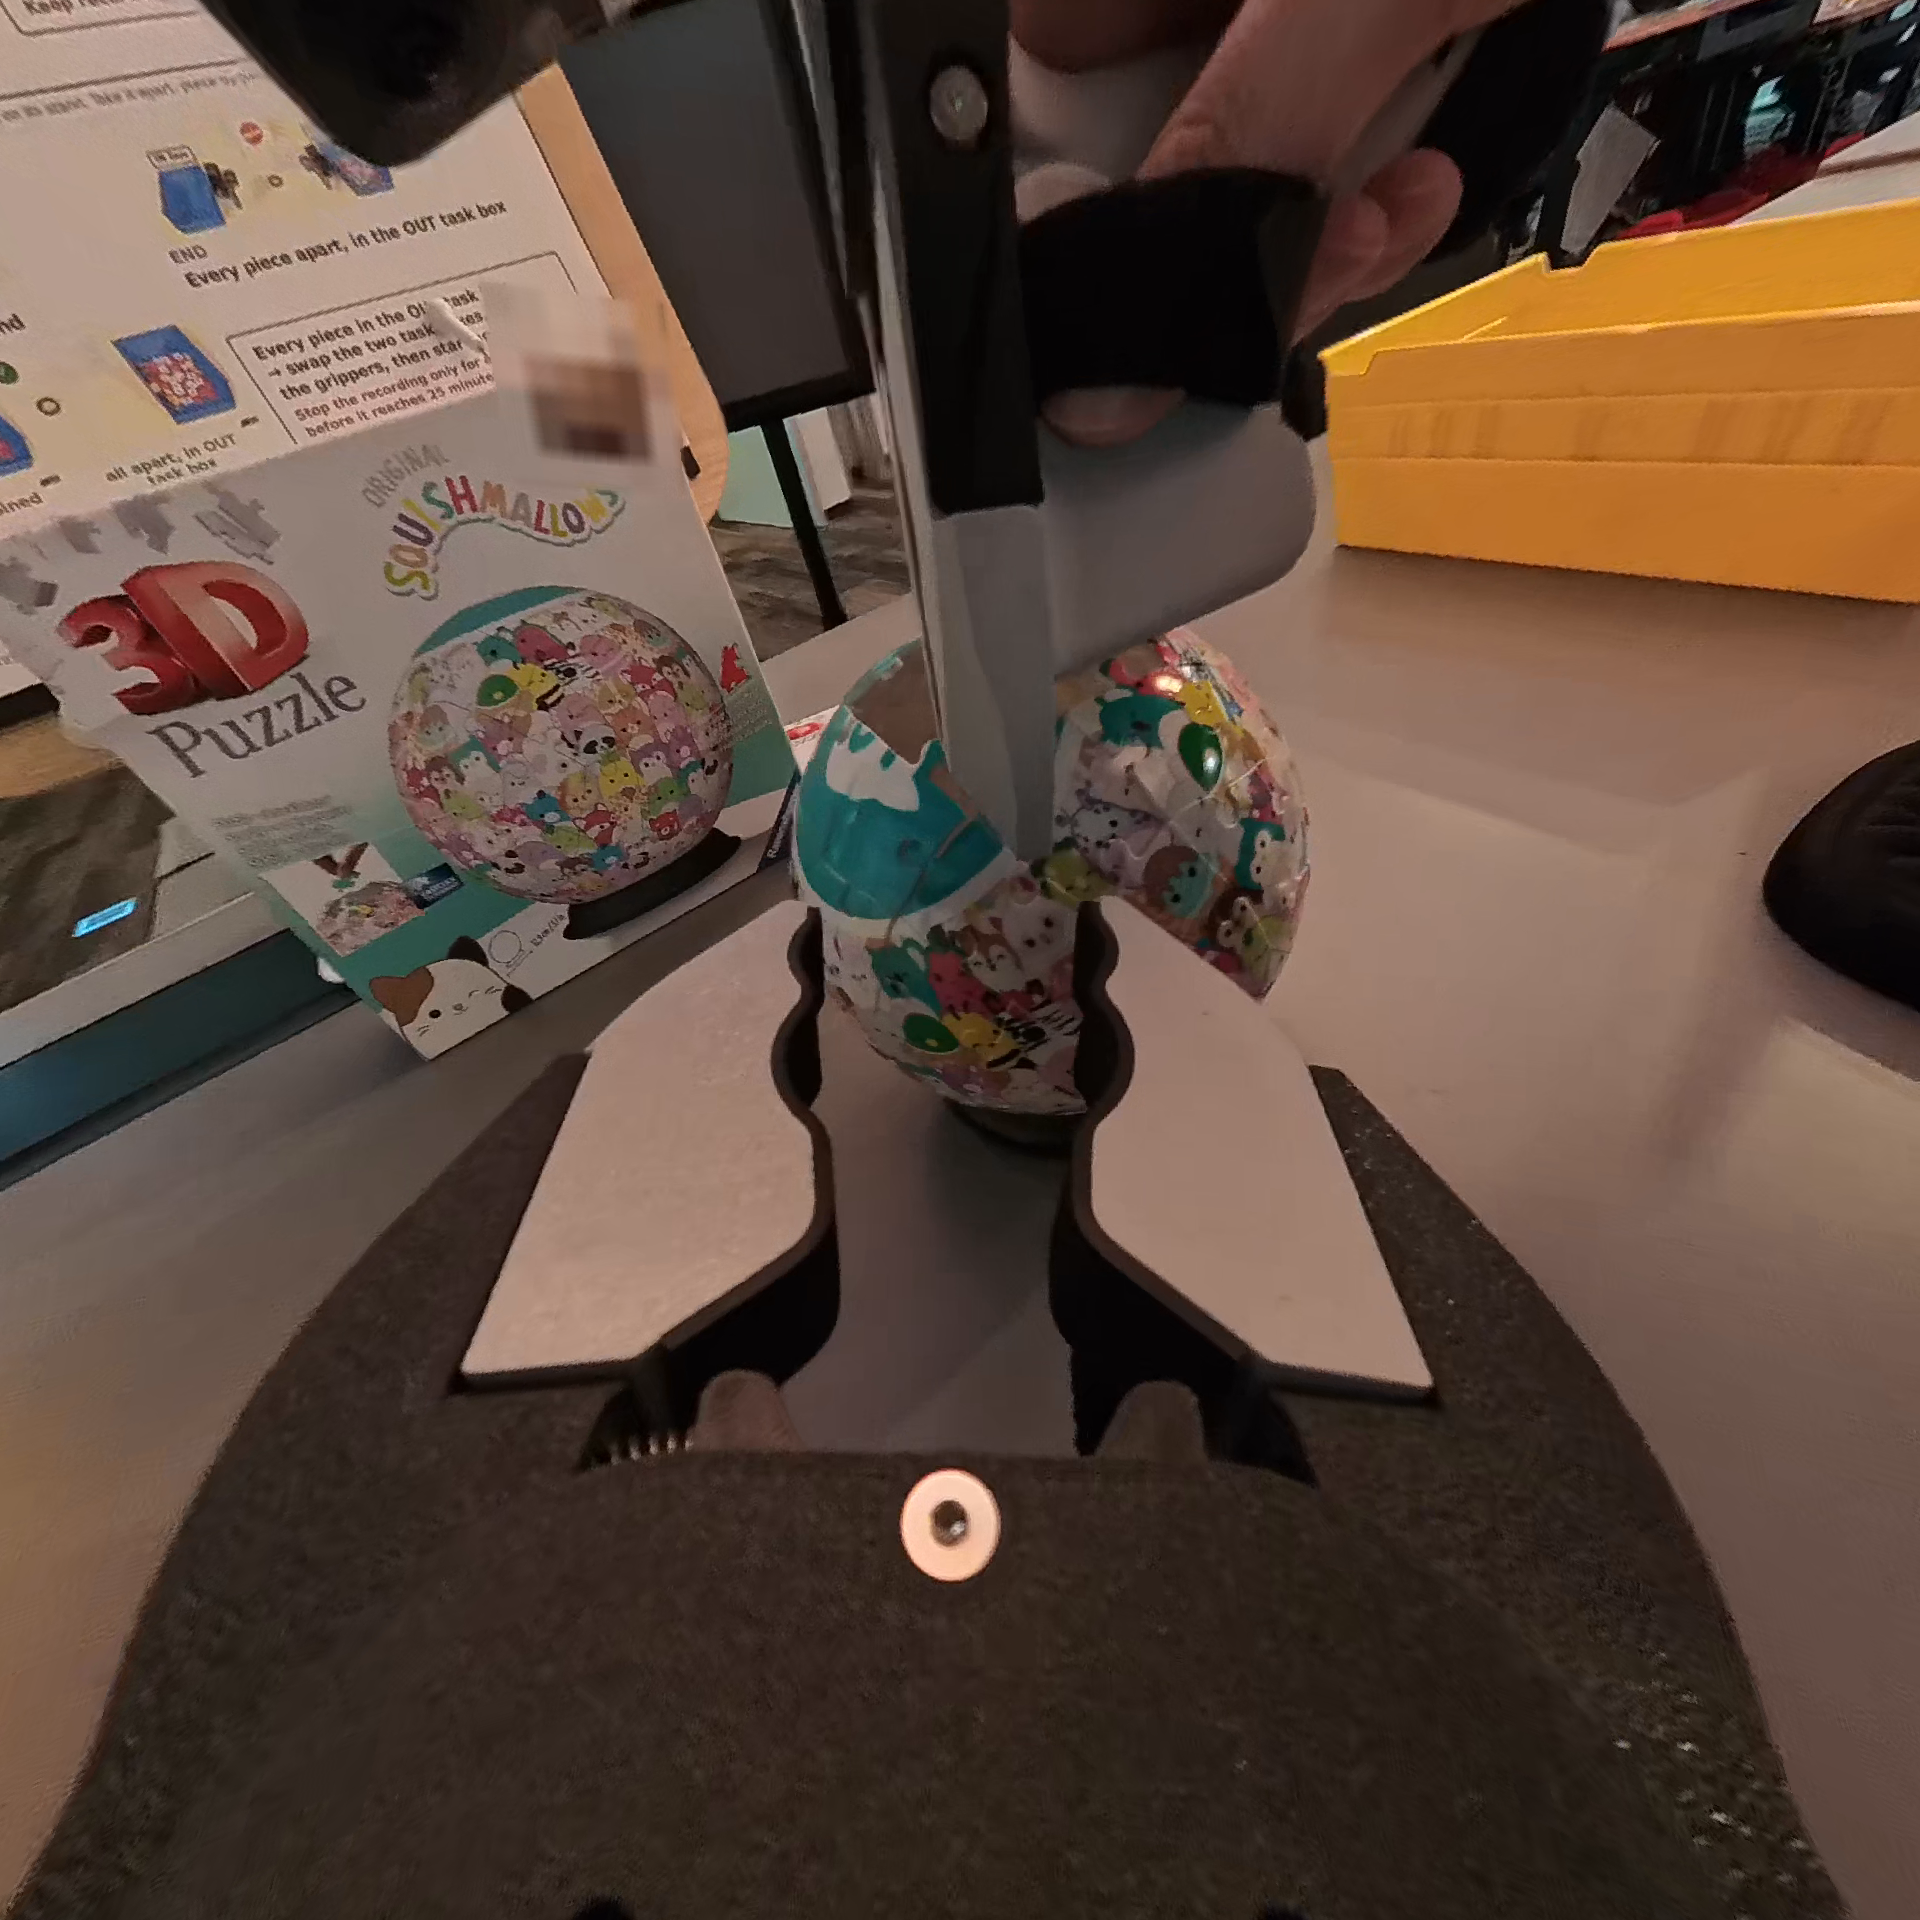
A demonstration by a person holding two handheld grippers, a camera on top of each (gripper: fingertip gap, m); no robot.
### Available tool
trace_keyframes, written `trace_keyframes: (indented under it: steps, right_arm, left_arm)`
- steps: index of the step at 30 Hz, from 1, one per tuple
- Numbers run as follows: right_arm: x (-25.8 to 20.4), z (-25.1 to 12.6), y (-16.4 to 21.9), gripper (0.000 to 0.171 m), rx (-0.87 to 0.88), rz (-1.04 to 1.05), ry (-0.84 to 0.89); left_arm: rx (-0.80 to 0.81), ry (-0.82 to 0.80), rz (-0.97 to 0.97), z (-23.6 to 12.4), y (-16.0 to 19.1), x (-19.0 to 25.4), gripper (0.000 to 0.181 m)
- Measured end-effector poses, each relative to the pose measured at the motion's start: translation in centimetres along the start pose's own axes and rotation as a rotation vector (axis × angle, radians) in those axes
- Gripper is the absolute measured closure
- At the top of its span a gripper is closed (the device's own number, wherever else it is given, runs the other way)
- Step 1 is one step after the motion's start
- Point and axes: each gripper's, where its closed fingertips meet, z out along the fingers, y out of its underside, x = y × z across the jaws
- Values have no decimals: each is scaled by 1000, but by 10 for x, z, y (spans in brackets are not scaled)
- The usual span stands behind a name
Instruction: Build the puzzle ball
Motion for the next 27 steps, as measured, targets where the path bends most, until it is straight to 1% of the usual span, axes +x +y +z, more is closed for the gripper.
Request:
trace_keyframes:
  steps: [3,7,11,13,19,22,27]
  right_arm:
    - [1,0,-2,152,3,19,7]
    - [3,0,-4,152,24,47,23]
    - [4,1,-2,151,12,42,68]
    - [5,2,-2,151,10,33,93]
    - [5,4,-2,150,-6,28,128]
    - [4,5,-1,148,-8,49,119]
    - [-4,5,-3,145,15,97,32]
  left_arm:
    - [-12,75,-55,0,5,4,135]
    - [-31,112,-73,-3,13,2,139]
    - [-45,121,-77,-2,19,-1,147]
    - [-61,125,-87,2,22,-1,147]
    - [-37,115,-127,4,18,-3,148]
    - [-37,114,-150,5,18,-5,148]
    - [-24,116,-157,5,15,-6,148]
